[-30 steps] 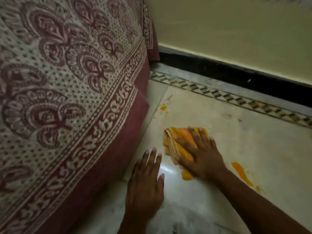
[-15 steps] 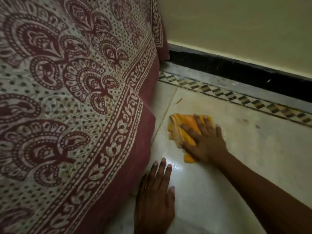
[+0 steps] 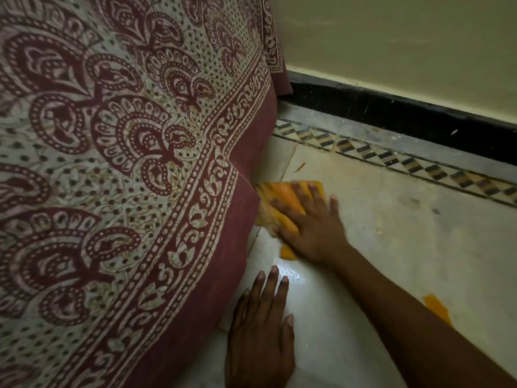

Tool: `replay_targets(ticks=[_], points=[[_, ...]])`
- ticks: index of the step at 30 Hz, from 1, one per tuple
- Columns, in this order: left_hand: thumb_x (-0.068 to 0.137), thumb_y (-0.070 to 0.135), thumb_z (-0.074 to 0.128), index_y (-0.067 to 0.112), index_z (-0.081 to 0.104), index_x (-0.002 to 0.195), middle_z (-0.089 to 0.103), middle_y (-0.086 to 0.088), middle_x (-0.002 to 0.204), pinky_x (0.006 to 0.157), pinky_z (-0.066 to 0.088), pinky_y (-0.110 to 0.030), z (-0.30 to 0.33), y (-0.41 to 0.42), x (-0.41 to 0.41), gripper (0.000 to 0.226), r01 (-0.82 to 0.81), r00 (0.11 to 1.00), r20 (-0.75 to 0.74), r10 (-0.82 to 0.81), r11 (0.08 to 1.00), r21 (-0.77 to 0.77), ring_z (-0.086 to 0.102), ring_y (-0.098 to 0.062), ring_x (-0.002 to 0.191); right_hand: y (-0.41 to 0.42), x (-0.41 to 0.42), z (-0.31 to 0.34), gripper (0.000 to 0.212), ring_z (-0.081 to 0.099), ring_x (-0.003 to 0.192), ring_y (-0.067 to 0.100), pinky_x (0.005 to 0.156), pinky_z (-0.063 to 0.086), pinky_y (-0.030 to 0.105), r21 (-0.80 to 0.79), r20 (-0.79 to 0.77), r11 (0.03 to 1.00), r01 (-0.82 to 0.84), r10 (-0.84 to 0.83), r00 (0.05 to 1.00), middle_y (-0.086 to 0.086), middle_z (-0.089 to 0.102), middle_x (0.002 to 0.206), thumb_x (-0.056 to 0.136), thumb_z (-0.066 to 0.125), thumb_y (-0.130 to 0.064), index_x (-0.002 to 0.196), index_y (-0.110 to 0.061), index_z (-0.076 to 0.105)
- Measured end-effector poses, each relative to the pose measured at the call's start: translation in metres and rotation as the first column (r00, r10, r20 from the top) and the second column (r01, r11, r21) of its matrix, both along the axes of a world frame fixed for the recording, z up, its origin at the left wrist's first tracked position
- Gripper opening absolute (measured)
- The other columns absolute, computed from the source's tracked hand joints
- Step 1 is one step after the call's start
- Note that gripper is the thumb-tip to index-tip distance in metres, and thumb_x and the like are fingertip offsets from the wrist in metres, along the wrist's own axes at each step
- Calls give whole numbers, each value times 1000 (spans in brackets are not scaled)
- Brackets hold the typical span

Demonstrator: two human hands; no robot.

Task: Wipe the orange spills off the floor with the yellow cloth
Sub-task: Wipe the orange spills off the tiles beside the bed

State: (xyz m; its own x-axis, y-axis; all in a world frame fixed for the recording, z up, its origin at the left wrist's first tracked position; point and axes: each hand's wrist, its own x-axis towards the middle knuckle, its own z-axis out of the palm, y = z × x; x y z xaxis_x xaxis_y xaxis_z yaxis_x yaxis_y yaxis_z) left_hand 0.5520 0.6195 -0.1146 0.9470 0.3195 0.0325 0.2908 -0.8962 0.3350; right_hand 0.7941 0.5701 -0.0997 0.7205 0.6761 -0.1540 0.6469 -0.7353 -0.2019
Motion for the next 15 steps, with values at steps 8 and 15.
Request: replay_targets(ticks=[8, 15], points=[[96, 42, 46, 29, 38, 160, 26, 10, 171, 119, 27, -36, -1, 2, 1, 65, -7, 1000, 8, 7, 1000, -11, 23, -11, 158, 53, 76, 9, 75, -20, 156, 42, 121, -12, 67, -31, -113, 801, 598, -597, 794, 6, -15, 173, 92, 22, -82, 159, -55, 4], [99, 41, 46, 30, 33, 162, 21, 11, 173, 120, 27, -37, 2, 3, 1, 65, -10, 1000, 0, 10, 999, -39, 18, -10, 159, 20, -9, 10, 63, -20, 158, 30, 122, -9, 66, -22, -73, 997, 70, -71, 995, -8, -16, 173, 95, 22, -81, 153, -67, 0]])
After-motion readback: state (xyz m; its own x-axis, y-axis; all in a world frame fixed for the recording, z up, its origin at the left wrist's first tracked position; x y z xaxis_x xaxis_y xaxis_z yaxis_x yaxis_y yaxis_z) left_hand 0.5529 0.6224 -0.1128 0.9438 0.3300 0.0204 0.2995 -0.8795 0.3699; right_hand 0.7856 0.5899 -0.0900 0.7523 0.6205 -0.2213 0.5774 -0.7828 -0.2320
